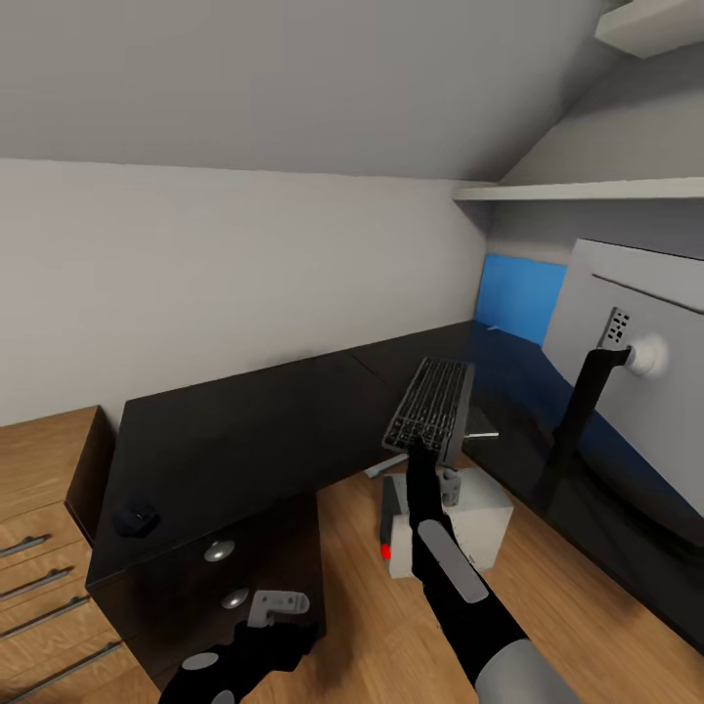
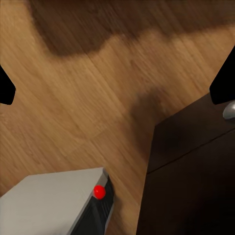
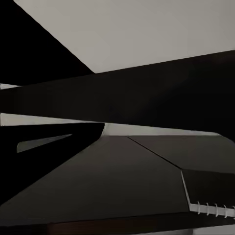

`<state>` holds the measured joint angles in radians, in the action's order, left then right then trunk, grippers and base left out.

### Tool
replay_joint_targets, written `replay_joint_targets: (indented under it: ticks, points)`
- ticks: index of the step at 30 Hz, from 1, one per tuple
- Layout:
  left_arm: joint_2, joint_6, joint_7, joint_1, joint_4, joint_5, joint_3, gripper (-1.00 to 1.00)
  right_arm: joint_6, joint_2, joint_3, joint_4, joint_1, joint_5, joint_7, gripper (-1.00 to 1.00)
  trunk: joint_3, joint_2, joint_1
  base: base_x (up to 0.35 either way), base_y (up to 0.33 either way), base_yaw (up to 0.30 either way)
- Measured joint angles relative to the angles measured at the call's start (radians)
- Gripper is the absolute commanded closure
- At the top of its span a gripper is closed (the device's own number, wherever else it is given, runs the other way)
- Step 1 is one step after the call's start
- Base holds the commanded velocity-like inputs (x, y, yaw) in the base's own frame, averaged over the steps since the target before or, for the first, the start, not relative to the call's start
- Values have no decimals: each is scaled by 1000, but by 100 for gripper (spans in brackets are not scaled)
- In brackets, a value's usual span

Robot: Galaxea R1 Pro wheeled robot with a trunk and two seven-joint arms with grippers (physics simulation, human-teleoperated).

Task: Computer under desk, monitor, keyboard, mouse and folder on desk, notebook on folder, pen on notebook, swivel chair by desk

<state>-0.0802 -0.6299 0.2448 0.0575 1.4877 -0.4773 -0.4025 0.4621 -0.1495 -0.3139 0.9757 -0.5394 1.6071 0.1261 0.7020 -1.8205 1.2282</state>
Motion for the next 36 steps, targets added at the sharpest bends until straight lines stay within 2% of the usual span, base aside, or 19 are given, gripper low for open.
replay_joint_targets:
  ticks: [3, 6, 12, 15, 32, 36]
  points:
    - [-1, 0, 0, 0, 0, 0, 3, -100, -5, 1, -58, 11, 5, -1, -3, 100, 0, 0, 0, 0, 0, 0]
    - [-1, 0, 0, 0, 0, 1, 5, -100, -42, 8, -93, 14, 6, 0, -4, 100, 0, 0, 0, 0, 0, 0]
    - [-2, 0, 0, 0, 0, 1, 8, -100, -240, 12, -110, 20, 7, -2, 0, 100, 0, 0, 0, 0, 0, 0]
    - [-2, 0, 0, 0, 1, 2, 9, -100, -283, 11, -108, 35, 6, 0, 5, 100, 0, 0, 0, 0, 0, 0]
    - [-3, 0, 0, 0, 1, 2, 10, -100, -304, 9, -108, 42, 11, 4, 20, 100, 0, 0, 0, 0, 0, 0]
    - [-3, 0, 0, 0, 1, 3, 19, -100, -301, 11, -107, 41, 11, 3, 22, 100, 0, 0, 1, -281, 0, 0]
